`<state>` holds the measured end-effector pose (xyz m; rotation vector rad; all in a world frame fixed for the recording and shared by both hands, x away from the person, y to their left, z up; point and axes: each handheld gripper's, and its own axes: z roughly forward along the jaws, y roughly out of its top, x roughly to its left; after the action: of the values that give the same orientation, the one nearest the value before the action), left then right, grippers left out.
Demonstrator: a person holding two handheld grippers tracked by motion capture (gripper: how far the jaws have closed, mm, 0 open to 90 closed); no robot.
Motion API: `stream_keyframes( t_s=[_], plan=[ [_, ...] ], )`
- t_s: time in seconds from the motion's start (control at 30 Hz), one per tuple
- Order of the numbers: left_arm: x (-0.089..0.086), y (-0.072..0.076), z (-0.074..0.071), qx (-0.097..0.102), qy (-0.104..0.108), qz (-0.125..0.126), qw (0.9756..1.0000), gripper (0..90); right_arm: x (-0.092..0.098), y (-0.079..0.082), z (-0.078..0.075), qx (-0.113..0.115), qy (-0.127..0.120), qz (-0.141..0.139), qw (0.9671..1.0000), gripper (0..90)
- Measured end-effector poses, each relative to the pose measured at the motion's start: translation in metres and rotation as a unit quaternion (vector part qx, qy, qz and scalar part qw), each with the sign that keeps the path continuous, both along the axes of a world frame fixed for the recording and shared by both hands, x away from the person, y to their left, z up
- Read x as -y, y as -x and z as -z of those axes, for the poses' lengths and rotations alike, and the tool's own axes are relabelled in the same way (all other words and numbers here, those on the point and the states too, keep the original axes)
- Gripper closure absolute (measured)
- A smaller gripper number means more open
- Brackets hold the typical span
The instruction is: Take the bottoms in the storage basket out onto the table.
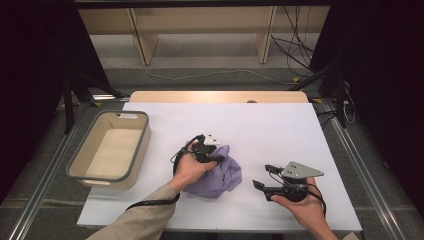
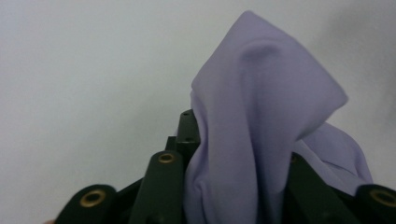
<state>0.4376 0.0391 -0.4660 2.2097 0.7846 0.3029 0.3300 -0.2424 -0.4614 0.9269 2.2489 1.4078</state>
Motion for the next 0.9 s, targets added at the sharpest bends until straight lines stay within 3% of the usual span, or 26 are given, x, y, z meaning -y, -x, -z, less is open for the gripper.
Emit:
stream_keyframes(
  t_s=[0.37,0.53,0.67,0.9],
  plan=[
    [-0.003,0.001,-0.005,-0.017,-0.001,-0.018,0.9997,55.5,0.0,0.0,0.0,-0.001,0.001,-0.001,1.0,29.3],
    [-0.006,0.004,-0.009,-0.015,-0.002,-0.02,0.9997,43.5,-0.001,0.0,0.0,-0.002,0.0,0.0,1.0,29.2],
    [-0.011,0.011,-0.016,-0.011,0.005,-0.03,0.9995,33.5,-0.001,0.0,0.0,-0.002,0.0,0.002,1.0,28.9],
    [-0.017,0.027,-0.028,0.002,0.021,-0.026,0.9994,19.5,0.0,0.0,0.0,-0.001,0.001,0.004,1.0,28.7]
  ],
)
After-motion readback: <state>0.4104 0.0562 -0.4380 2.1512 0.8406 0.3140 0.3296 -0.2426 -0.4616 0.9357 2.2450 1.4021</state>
